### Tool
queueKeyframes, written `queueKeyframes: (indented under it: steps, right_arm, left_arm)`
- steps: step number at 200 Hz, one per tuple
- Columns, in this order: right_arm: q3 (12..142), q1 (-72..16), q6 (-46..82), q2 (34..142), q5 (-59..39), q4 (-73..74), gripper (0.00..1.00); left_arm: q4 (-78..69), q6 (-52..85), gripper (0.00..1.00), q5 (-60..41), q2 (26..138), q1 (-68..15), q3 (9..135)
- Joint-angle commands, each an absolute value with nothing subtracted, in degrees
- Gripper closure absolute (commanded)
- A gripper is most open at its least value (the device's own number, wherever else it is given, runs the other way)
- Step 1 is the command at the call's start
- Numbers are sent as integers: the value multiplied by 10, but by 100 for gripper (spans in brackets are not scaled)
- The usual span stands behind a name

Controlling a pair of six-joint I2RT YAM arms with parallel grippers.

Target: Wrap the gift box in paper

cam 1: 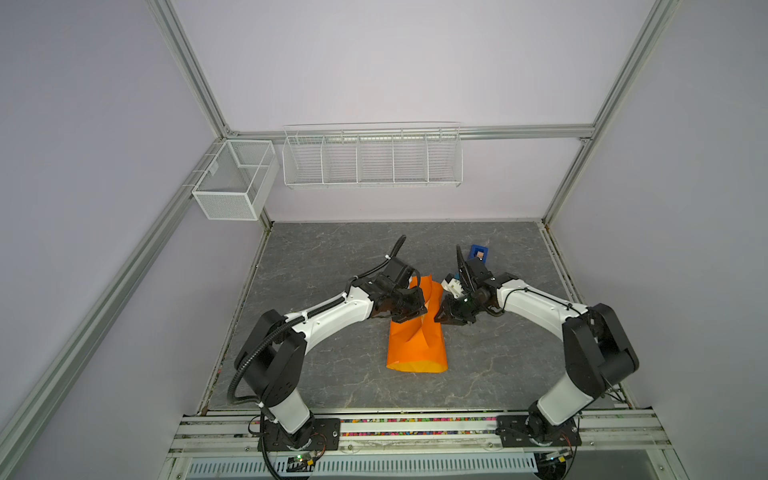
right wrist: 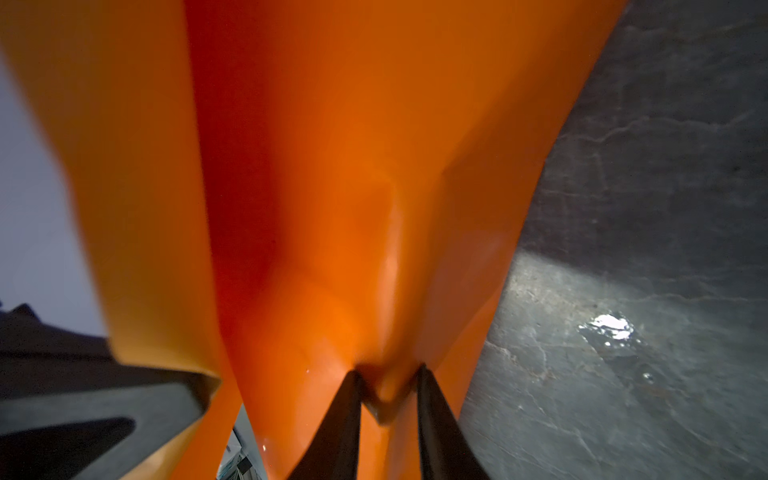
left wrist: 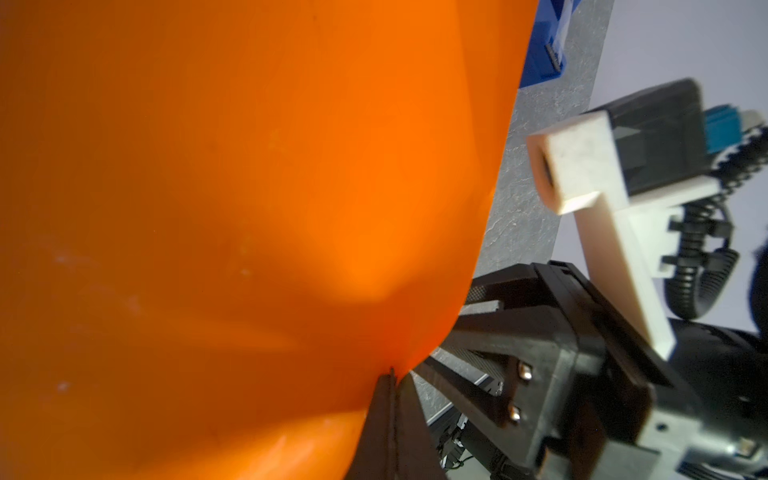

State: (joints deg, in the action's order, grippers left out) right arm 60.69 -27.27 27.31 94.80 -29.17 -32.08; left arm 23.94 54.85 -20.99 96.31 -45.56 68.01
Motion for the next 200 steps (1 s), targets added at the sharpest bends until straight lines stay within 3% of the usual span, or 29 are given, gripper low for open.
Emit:
queueKeyframes:
  steps: [1, 134, 200]
  right_arm:
    - [588, -283, 281, 967, -276, -317, 74]
    - [571, -284, 293, 955, -276, -304, 74]
    - [568, -285, 296, 952, -276, -300, 74]
  left_arm:
    - [208, 572, 99, -214, 984, -464, 695]
    - [214, 554, 99, -235, 1035, -498, 765]
    - [193, 555, 98, -245, 1064, -500, 737]
